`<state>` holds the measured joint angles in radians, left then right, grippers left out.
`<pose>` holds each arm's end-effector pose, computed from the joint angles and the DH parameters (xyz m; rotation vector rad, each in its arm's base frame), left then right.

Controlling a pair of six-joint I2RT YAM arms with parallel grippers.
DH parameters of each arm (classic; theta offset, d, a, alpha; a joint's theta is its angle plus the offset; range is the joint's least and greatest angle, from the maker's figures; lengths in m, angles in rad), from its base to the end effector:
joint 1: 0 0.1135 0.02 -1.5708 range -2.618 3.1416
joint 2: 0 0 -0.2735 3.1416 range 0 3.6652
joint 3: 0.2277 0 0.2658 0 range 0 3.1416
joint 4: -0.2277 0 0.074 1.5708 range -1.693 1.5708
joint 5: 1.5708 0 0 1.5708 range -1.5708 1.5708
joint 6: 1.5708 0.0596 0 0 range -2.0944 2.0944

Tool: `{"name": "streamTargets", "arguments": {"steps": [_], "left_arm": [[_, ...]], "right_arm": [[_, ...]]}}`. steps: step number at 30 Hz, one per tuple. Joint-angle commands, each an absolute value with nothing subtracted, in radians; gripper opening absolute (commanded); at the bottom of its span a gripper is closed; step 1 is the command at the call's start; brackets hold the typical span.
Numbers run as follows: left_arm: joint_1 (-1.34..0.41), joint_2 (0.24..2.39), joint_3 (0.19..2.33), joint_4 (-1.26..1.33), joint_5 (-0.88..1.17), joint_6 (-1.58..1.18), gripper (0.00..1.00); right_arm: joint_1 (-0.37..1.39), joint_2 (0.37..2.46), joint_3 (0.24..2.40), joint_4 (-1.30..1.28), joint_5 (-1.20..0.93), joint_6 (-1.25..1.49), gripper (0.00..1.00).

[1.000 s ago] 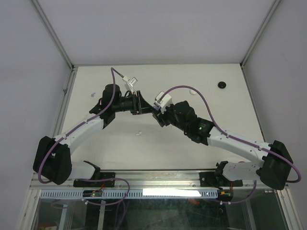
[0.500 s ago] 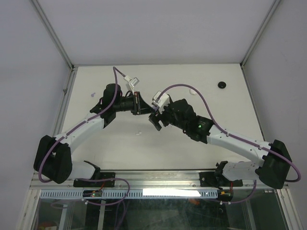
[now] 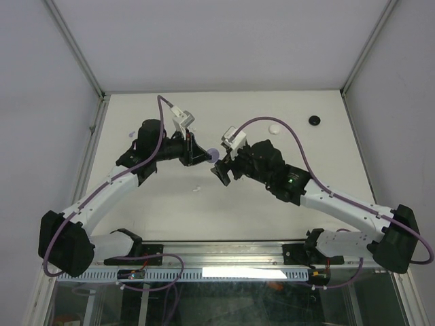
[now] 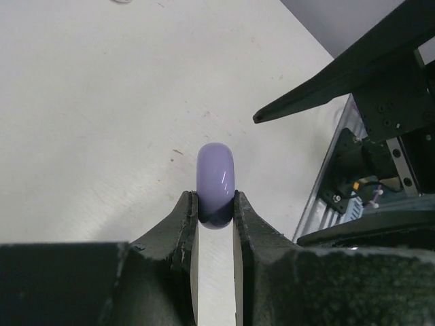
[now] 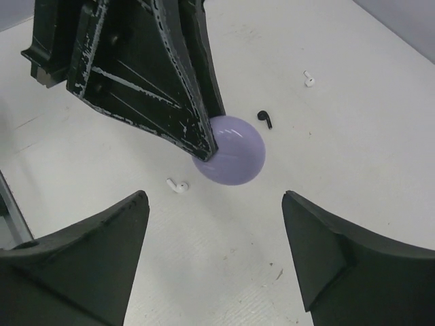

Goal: Insert the wireless bluetooth earbuds into the charging case
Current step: Open the charging case.

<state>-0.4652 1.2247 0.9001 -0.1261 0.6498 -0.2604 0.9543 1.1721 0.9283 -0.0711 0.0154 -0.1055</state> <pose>0.2529 -0.1673 0.2922 0.6420 2.0003 -1.1047 0.1780 0.2496 0.3199 -0.9638 1.6667 0.5620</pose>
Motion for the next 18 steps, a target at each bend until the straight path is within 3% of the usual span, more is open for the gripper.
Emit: {"name": "streamTargets", "arguments": {"steps": [1, 5, 11, 18], "left_arm": [[-0.471, 1.152, 0.961, -0.148, 0.588, -0.09, 0.0], [-0.471, 1.15, 0.978, -0.165, 0.64, -0.031, 0.0], [-0.471, 1.138, 0.996, -0.158, 0.761, 0.031, 0.0], [-0.47, 1.149, 1.017, -0.129, 0.826, 0.003, 0.0]], "right_arm": [[0.94, 1.113, 0.945, -0.033, -0.037, -0.079, 0.82], [0.845, 1.106, 0.919, -0.018, -0.255, -0.047, 0.76], [0.684, 1.104, 0.826, 0.194, -0.621, 0.055, 0.74], [0.643, 1.167, 0.823, 0.295, -0.706, 0.134, 0.76]]}}
